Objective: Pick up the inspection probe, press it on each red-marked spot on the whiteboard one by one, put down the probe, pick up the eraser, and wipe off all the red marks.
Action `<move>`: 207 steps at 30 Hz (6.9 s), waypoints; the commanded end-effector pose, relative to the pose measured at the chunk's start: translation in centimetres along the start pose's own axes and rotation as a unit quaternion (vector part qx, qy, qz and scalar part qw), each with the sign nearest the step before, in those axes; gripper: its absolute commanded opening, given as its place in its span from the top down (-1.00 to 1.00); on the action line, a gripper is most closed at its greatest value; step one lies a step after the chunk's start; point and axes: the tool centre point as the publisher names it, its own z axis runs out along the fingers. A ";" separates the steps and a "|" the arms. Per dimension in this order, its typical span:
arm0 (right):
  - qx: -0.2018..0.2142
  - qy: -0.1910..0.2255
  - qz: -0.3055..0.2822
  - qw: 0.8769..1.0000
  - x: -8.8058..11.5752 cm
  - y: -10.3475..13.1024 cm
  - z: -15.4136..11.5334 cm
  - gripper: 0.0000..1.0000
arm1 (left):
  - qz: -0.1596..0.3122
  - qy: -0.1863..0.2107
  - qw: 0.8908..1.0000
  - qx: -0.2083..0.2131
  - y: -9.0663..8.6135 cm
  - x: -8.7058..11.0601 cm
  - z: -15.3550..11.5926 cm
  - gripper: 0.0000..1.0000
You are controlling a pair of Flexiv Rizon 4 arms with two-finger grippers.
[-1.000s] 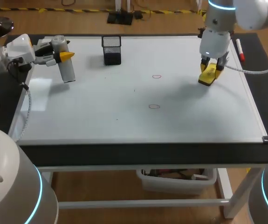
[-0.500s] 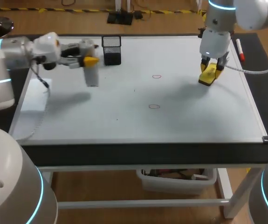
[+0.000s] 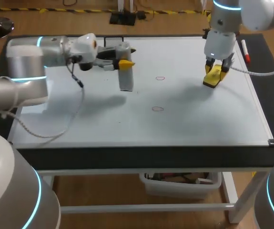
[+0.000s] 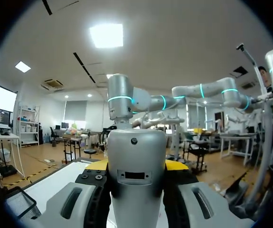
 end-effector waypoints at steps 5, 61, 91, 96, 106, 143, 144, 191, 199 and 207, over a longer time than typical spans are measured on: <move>0.002 0.001 -0.001 1.000 0.1 0.0 -0.1 1.00 | -0.005 0.012 1.000 -0.008 1.2 -2.4 4.2 1.00; 0.002 0.001 -0.001 1.000 0.1 0.0 -0.1 1.00 | 0.022 -0.071 0.997 -0.011 5.5 -11.0 11.6 1.00; 0.002 0.001 -0.001 1.000 0.1 0.0 -0.1 1.00 | 0.010 -0.073 0.997 -0.014 6.2 -10.9 11.4 1.00; 0.002 0.001 -0.001 1.000 0.1 0.0 -0.1 1.00 | 0.009 -0.074 0.997 -0.014 6.1 -11.0 11.3 1.00; 0.002 0.001 -0.001 1.000 0.1 0.0 -0.1 1.00 | -0.012 -0.076 0.997 -0.019 3.9 -10.3 9.4 1.00; 0.002 0.001 -0.001 1.000 0.1 0.0 -0.1 1.00 | 0.030 -0.187 0.982 -0.014 -2.2 -4.5 -10.3 1.00; 0.002 0.001 -0.001 1.000 0.1 0.0 -0.1 1.00 | 0.031 -0.189 0.981 -0.014 -2.2 -4.5 -10.7 1.00; 0.049 0.062 -0.319 0.945 -19.2 9.4 2.2 1.00 | 0.038 -0.206 0.978 -0.013 -2.8 -2.8 -13.5 1.00; 0.047 0.056 -0.339 0.938 -20.2 9.4 3.3 1.00 | 0.038 -0.206 0.978 -0.013 -2.8 -2.8 -13.5 1.00; 0.041 0.044 -0.341 0.938 -20.9 9.0 3.5 1.00 | 0.038 -0.206 0.978 -0.013 -2.8 -2.8 -13.5 1.00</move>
